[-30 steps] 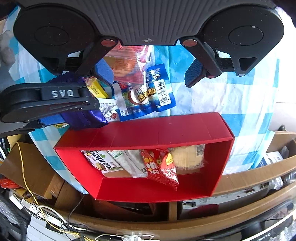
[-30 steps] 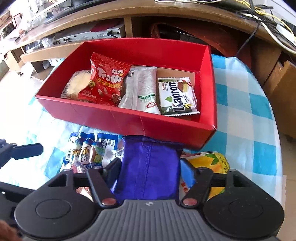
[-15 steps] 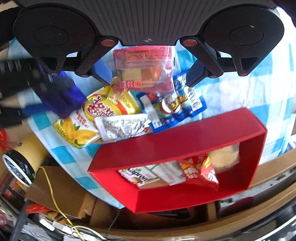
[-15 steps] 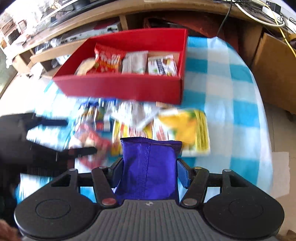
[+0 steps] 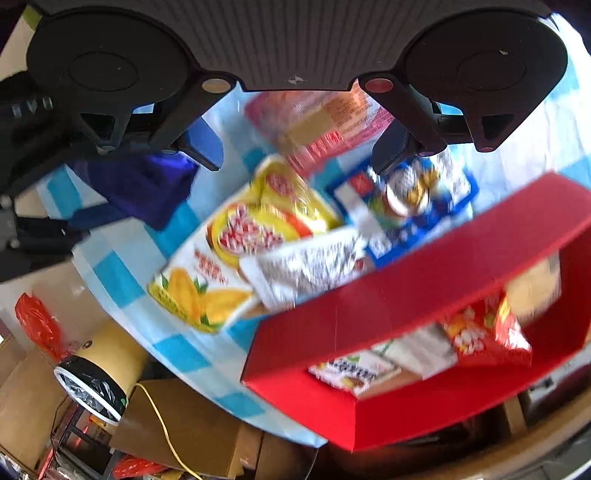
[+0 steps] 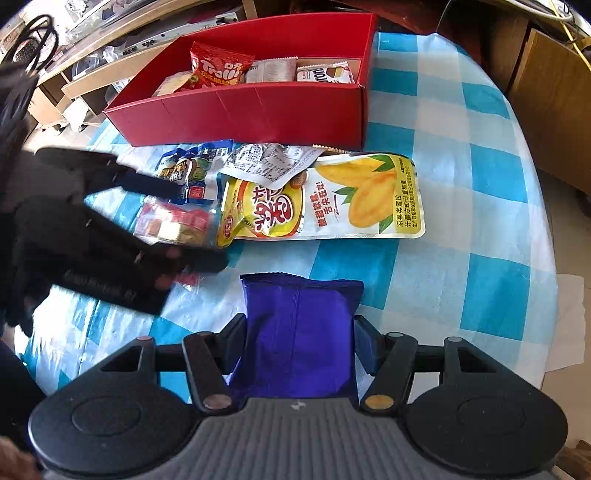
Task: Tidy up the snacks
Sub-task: 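Grasp the purple pack with the right gripper while the left grasps the red-wrapped pastry, then carry the pastry and purple pack into the red box and open both grippers, then withdraw both grippers from the box toward the remaining snacks, then grasp the blue sausage pack with the left gripper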
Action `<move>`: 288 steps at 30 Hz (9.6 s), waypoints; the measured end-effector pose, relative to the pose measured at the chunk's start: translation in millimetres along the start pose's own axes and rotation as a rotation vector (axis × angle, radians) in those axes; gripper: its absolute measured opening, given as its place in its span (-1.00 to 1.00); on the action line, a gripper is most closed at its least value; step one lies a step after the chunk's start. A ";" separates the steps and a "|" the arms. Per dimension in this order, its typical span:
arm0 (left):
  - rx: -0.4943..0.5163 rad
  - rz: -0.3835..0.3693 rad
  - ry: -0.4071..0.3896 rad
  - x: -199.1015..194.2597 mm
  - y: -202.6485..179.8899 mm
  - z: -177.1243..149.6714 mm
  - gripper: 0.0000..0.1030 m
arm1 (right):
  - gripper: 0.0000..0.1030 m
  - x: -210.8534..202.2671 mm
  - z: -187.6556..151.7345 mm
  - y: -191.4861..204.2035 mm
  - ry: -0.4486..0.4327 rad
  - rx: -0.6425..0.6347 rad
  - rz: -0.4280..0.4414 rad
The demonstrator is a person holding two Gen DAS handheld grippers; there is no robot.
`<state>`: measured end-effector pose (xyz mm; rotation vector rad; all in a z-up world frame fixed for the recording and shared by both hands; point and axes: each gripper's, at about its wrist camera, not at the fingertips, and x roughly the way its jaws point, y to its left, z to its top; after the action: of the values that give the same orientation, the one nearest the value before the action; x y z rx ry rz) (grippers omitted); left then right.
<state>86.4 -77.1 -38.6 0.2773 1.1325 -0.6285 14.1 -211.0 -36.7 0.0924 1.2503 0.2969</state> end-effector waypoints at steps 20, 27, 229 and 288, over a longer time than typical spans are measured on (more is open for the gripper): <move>-0.020 0.152 0.059 8.8 -12.5 -23.7 0.74 | 0.63 15.1 -4.5 14.4 0.000 -0.064 -0.035; -0.072 0.182 0.067 13.4 2.4 -23.5 1.00 | 1.00 26.0 -10.4 26.2 -0.016 -0.118 -0.061; -0.183 0.124 0.023 -31.3 42.9 -32.7 0.47 | 0.52 35.3 98.2 35.1 0.047 0.030 0.246; -0.259 0.195 -0.001 -43.3 45.4 -51.2 0.45 | -0.35 13.6 79.2 73.0 -0.056 -0.133 0.088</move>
<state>62.7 -0.8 -25.4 0.1624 1.1561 -0.3061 80.2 -130.1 -7.3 0.0415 1.1695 0.4496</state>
